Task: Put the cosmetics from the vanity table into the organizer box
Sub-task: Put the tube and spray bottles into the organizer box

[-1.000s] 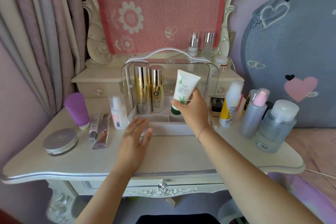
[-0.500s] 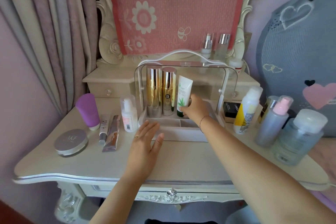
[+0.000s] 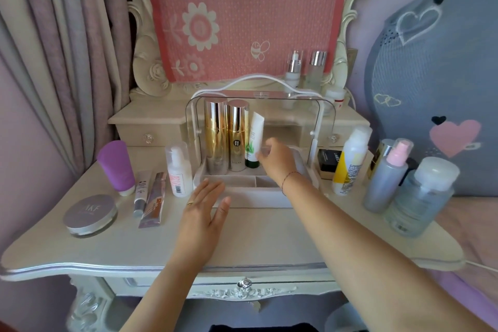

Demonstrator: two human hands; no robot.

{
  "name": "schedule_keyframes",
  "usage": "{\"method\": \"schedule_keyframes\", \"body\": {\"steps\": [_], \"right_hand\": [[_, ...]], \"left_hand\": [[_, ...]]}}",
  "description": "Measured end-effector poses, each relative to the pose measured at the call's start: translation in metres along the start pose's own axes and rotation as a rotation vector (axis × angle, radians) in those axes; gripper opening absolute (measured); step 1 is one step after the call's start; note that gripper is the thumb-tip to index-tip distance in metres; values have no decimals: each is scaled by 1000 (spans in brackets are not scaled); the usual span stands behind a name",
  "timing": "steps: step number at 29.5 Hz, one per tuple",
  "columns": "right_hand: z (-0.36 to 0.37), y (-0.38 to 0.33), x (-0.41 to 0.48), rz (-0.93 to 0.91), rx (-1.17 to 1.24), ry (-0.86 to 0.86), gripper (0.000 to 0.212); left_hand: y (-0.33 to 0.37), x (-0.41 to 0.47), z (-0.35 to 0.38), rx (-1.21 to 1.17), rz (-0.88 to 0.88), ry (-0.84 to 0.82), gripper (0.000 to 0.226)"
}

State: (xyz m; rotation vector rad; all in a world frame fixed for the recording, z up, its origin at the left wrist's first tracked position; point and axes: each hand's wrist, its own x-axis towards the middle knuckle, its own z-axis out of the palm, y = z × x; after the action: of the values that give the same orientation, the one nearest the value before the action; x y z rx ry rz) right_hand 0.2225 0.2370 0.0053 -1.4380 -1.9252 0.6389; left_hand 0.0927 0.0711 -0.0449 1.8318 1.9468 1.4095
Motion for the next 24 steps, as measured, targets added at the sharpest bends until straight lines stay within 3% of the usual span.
{"method": "schedule_keyframes", "body": {"steps": [3, 8, 12, 15, 18, 20, 24], "right_hand": [[-24, 1, -44, -92, 133, 177, 39], [-66, 38, -138, -249, 304, 508, 21], [-102, 55, -158, -217, 195, 726, 22], [-146, 52, -147, -320, 51, 803, 19], [-199, 50, -120, -330, -228, 753, 25], [-229, 51, -98, -206, -434, 624, 32], [-253, 59, -70, -1, -429, 235, 34]], "left_hand": [[-2, 1, 0, -3, -5, -9, 51], [-2, 2, 1, 8, 4, -14, 51], [-2, 2, 0, 11, 7, -32, 51], [-1, 2, 0, 12, 11, -39, 49], [1, 1, 0, 11, 6, -41, 46], [1, 1, 0, 15, 3, -41, 42], [1, 1, 0, 11, 1, -32, 38]]}}
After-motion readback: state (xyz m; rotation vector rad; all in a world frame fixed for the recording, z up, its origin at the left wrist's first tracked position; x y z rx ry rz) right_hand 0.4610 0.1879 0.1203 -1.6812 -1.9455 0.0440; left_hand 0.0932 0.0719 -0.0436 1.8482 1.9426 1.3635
